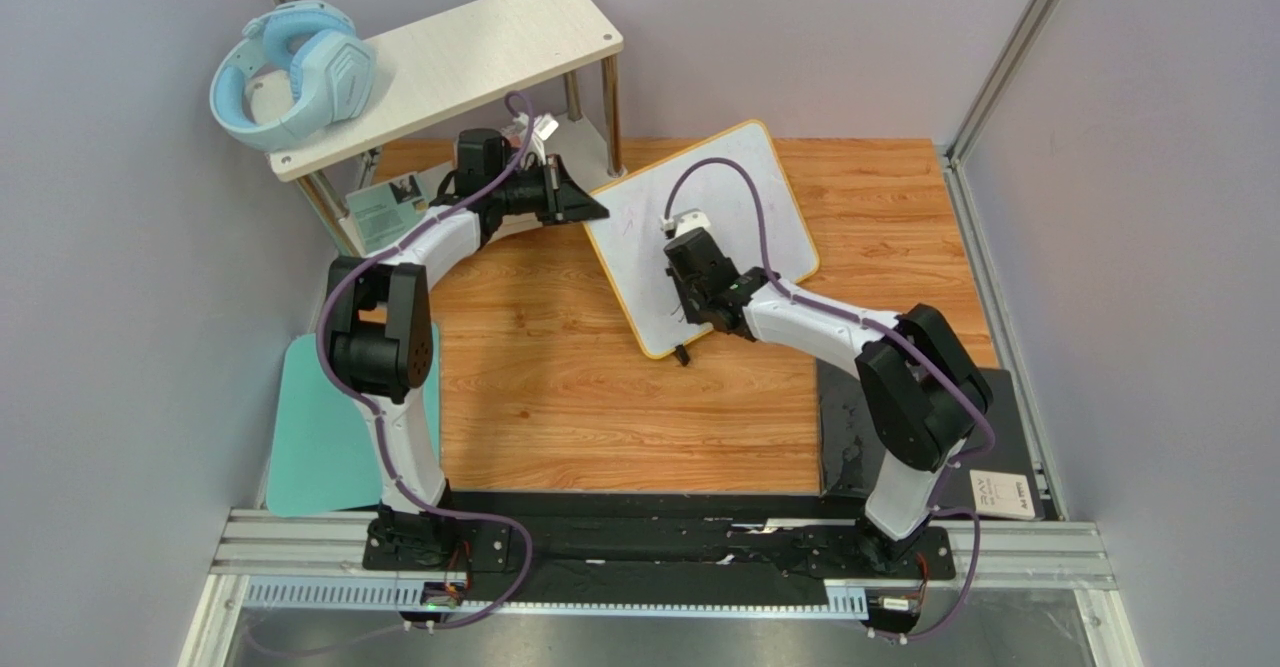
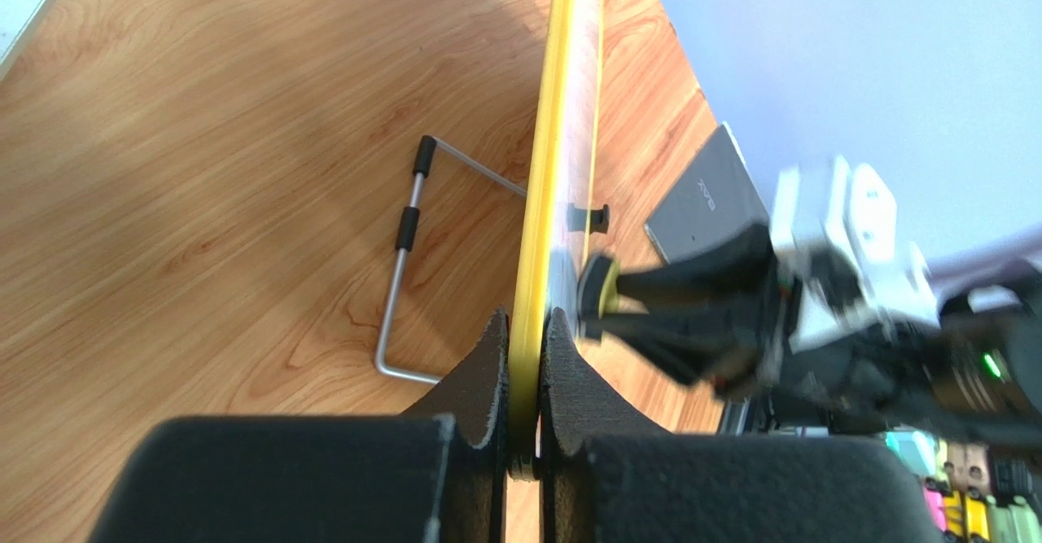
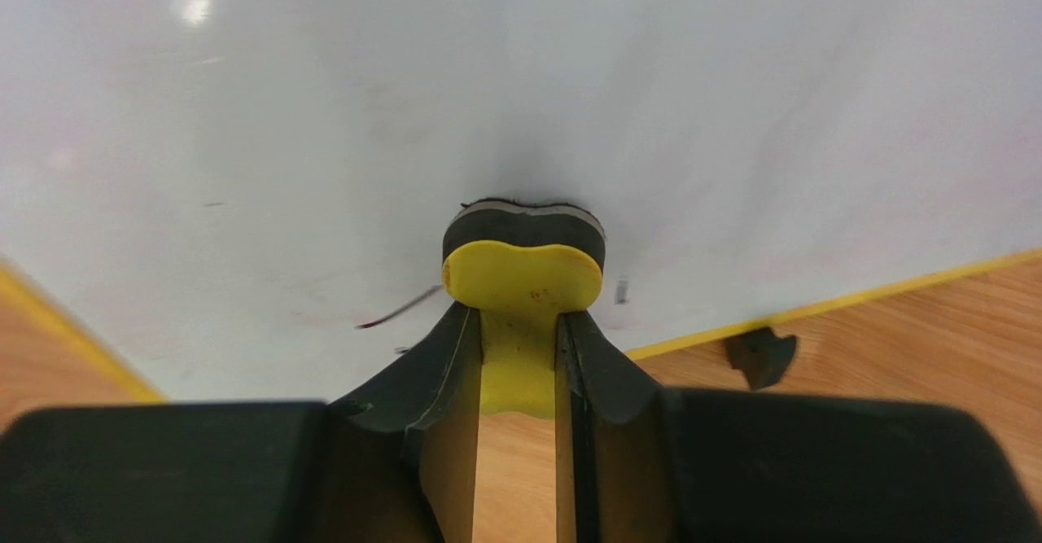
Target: Erase the whiteboard
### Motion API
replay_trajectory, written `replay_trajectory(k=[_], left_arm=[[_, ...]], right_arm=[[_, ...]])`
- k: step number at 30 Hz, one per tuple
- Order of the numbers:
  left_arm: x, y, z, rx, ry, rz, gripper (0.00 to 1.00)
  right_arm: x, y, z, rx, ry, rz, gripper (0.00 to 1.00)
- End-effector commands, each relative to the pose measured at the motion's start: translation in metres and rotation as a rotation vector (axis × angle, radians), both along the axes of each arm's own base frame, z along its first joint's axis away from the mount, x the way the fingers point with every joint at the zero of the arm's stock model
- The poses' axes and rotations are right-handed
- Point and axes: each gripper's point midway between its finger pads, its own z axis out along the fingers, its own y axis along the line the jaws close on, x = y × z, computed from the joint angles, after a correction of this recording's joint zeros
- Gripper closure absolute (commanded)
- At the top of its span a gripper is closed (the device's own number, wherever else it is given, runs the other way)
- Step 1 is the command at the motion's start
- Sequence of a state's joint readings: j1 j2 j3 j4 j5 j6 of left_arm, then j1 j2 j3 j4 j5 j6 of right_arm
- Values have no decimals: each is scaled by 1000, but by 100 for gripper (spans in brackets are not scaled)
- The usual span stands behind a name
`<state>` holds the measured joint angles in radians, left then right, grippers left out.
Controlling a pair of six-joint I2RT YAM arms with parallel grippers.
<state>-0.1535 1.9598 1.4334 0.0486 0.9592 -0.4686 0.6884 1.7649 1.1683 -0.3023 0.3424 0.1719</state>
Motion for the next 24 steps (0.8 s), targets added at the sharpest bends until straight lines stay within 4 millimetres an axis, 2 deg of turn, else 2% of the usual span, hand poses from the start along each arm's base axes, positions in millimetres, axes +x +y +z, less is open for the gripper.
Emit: replay_trajectory(k=[1,3,6,9,11,12,13,15,16,17,19,22,24], left_arm=[[28,14,0,126,-204,76,100],[28,14,1,126,-206,75,100],[28,15,2,128,-207,75,100],[29,14,2,128,-207,75,100],[29,14,2,127,-206,74,100],[29,14,1,129,-207,75,100],[29,14,1,128,-206,75,100],[29,14,1,129,-205,75,100],[29,15,1,130,-207,74,100],[29,15,1,130,-207,74,100],[29,14,0,130,-205,73,100],[29,15,0,132,-204,75,100],[29,14,0,132,-204,73,100]], right_arm=[[-13,86,18,134,-21,233,100],[-12,89,14,122,-19,230,100],[-3,76,7,85,-30,165,100],[12,50,3,55,-50,60,100],[25,19,-1,31,-63,-51,100],[31,11,0,40,-79,-83,100],[35,-9,-6,33,-78,-132,100],[47,-23,4,83,-127,-186,100],[54,-37,7,101,-144,-221,100],[51,-44,7,116,-152,-231,100],[61,-57,22,153,-207,-263,100],[73,-63,38,190,-265,-280,100],[78,-57,44,203,-267,-252,100]])
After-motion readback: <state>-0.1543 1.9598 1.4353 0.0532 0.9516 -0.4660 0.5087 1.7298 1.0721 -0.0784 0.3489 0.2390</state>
